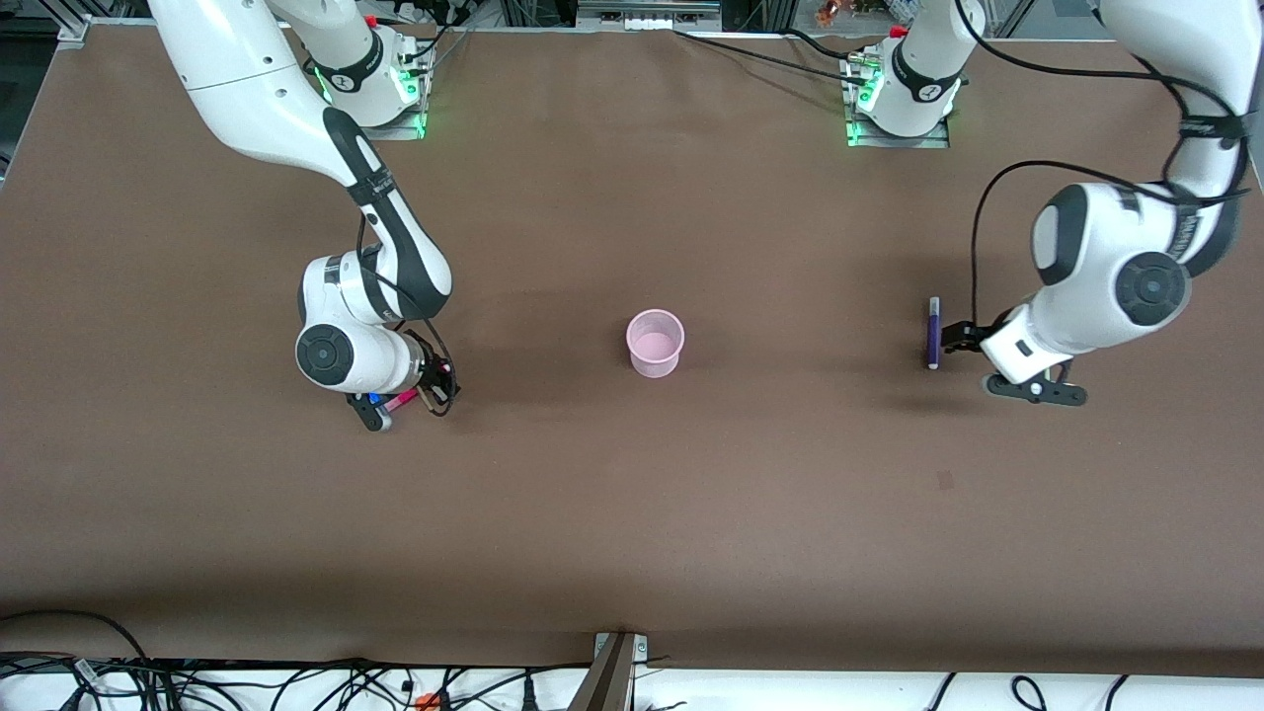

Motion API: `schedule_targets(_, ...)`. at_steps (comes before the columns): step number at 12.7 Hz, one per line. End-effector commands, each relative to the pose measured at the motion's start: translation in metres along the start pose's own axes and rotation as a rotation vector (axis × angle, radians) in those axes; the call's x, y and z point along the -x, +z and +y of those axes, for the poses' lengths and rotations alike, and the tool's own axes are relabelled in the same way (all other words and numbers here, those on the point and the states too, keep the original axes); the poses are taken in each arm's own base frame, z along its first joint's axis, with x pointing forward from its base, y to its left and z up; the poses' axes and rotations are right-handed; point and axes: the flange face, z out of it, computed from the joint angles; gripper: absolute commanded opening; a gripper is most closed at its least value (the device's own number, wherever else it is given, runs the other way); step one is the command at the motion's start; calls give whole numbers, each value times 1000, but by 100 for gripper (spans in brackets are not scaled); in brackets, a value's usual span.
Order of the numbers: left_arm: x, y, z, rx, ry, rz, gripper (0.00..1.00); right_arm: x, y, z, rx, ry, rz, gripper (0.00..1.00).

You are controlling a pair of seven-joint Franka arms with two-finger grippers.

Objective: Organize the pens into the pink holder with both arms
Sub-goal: 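Lift the pink marker with the right gripper while the left gripper grasps the purple marker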

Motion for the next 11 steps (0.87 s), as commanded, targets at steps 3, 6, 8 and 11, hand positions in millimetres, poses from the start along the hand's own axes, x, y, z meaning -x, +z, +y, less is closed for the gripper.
schedule_targets(3, 12, 61, 27, -28, 97, 81, 100, 37, -46, -15, 1, -52, -87, 0)
schedule_targets(6, 9, 87, 24, -62, 145, 113, 100, 85, -108, -38, -25, -8, -383, 0)
schedule_targets(8, 17, 101, 16, -54, 128, 84, 100, 120, -136, -54, -92, 37, -566, 0)
schedule_targets(11, 22, 107, 11, -51, 118, 70, 91, 166, -152, -74, -204, 123, -837, 0)
